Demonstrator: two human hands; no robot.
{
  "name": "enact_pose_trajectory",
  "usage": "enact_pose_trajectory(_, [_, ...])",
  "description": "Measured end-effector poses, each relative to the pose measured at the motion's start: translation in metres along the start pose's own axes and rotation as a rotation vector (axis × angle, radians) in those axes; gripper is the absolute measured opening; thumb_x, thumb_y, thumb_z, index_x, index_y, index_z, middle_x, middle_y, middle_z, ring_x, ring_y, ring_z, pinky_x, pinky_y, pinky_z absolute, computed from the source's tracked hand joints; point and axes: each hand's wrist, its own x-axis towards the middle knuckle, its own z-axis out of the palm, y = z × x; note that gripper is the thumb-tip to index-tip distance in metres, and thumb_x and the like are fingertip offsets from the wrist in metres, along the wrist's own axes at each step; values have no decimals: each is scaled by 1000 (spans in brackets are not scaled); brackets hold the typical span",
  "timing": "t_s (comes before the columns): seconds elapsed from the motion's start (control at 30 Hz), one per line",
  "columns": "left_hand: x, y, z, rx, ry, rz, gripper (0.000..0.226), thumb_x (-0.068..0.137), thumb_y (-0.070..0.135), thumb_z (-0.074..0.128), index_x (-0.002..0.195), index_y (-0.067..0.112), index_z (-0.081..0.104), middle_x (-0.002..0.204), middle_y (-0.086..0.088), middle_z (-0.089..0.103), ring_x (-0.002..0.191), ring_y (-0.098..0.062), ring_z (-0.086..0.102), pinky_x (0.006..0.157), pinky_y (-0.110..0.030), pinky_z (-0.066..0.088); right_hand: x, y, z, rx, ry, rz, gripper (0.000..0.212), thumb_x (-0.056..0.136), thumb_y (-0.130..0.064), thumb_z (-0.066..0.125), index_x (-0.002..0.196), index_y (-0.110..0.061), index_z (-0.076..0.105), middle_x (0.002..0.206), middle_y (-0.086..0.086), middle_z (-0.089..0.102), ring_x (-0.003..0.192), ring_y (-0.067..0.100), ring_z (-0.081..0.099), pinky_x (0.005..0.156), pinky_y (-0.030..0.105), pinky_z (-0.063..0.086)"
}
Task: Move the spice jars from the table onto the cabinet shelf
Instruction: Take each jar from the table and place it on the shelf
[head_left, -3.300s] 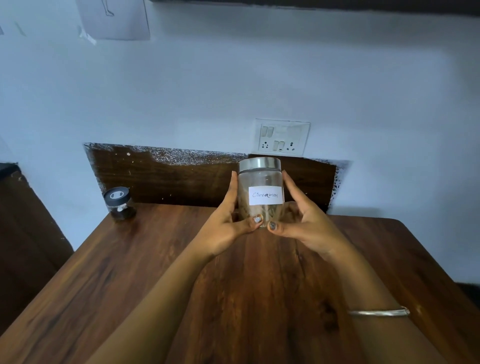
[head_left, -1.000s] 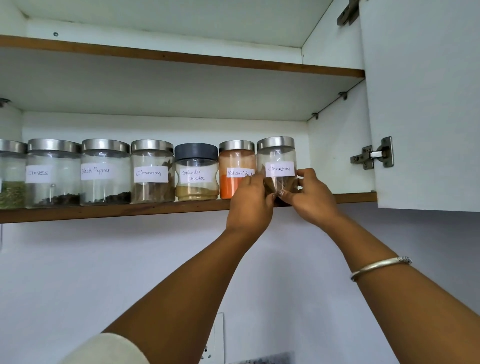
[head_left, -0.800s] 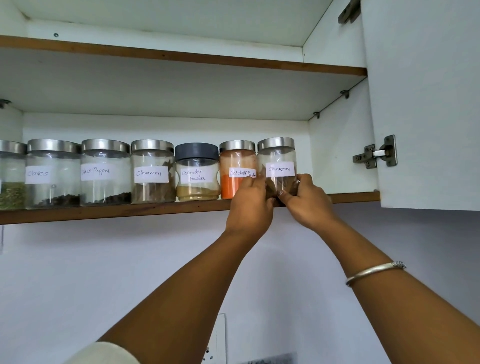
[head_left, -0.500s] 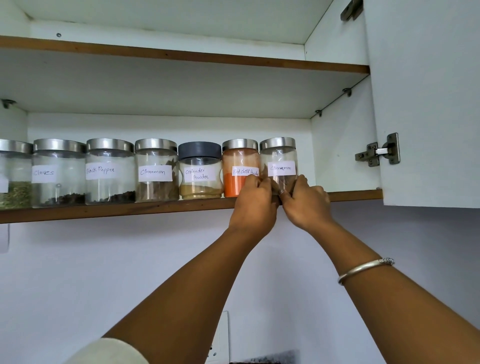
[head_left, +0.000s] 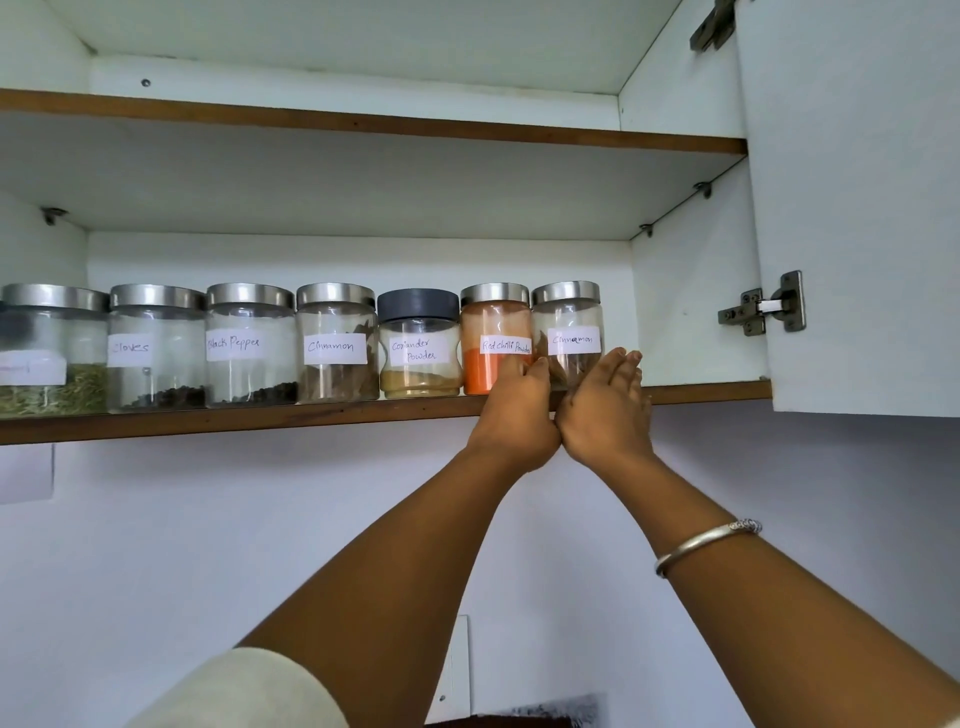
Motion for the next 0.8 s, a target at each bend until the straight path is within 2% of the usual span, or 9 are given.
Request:
enact_pose_trajectory(0.17, [-29,-7,-6,109,-98,144,77,80,8,64,146,10,23,147,-9,25,128,-29,40,101,-34,41,-30,-2,6,-130,46,-218,75,97,-29,40,148,-11,-11,156,14,-15,144,28,-14,117,40,0])
enact_pose_trajectory(0.27, [-59,-24,-10,84,-166,97,91,83,12,64,150,14,4,158,-2,-1,144,-21,15,113,-35,30,-54,-13,19,-158,10,-305,75,97,-30,39,148,-12,-13,157,9,-16,144,24,-17,114,34,-5])
enact_pose_trajectory(0.33, [-83,-42,-20,58,-194,32,94,83,12,64,150,15,-1,158,-1,-8,146,-18,5,115,-33,27,-73,-27,33,-158,-61,-338,76,97,-28,41,148,-12,-11,157,10,-17,143,24,-18,114,34,-6])
enact_pose_trajectory(0.47, [-134,-89,-57,69,-203,-67,92,82,12,63,150,16,1,158,-3,-6,145,-21,11,111,-35,32,-118,-71,72,-67,-206,-382,72,96,-25,41,149,-13,-6,157,11,-13,144,26,-17,116,36,-3])
enact_pose_trajectory(0.67, [-224,-183,-131,217,-244,-205,90,83,15,62,150,17,2,159,-5,0,145,-22,10,113,-34,28,-201,-160,148,18,-441,-467,68,98,-33,36,150,-15,-6,158,11,-10,144,29,-14,116,39,0])
enact_pose_trajectory(0.8, [-300,-243,-180,226,-252,-408,85,83,13,56,150,18,4,158,-6,3,145,-23,13,111,-33,28,-266,-215,204,71,-686,-447,70,97,-44,33,150,-19,-6,158,13,-7,142,39,-13,115,49,6])
